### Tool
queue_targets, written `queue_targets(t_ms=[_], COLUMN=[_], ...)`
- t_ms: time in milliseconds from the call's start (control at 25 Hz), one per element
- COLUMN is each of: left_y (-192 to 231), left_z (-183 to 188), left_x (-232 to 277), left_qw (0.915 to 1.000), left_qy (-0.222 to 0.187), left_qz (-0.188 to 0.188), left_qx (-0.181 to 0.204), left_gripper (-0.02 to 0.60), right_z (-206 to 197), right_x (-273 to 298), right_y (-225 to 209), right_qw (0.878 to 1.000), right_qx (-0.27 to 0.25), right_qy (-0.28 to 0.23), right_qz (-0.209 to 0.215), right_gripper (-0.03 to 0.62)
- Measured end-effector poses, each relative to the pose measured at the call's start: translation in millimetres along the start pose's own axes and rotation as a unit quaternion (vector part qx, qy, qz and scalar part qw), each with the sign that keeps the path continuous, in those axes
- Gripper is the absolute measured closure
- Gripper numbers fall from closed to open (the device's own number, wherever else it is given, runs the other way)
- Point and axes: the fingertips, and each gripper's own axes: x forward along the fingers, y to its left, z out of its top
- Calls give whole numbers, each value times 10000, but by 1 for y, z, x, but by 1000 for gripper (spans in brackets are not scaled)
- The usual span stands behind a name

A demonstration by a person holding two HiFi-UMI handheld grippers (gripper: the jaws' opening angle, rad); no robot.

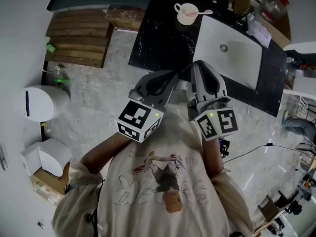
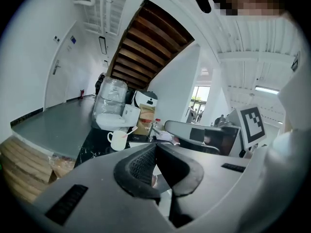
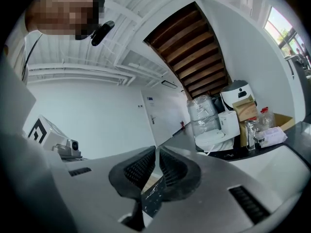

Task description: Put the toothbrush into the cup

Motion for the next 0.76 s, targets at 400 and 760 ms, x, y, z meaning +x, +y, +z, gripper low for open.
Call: queue_targets(t_ms=[400,760], left_y=[-7,-25], left_z=[-4,-14], left_x=[-22,-35], left_qw=[9994,9990], left_qy=[-223,-332], left_qz=[184,190], left_qx=[179,228], left_gripper=[568,568], right_z=[-2,-8], right_x=[-13,-35], right_y=[30,42], right_qw=[9996,9994], right_qx=[-148,-179], right_qy=[-69,-132], right_qz=[227,276], right_gripper=[563,565])
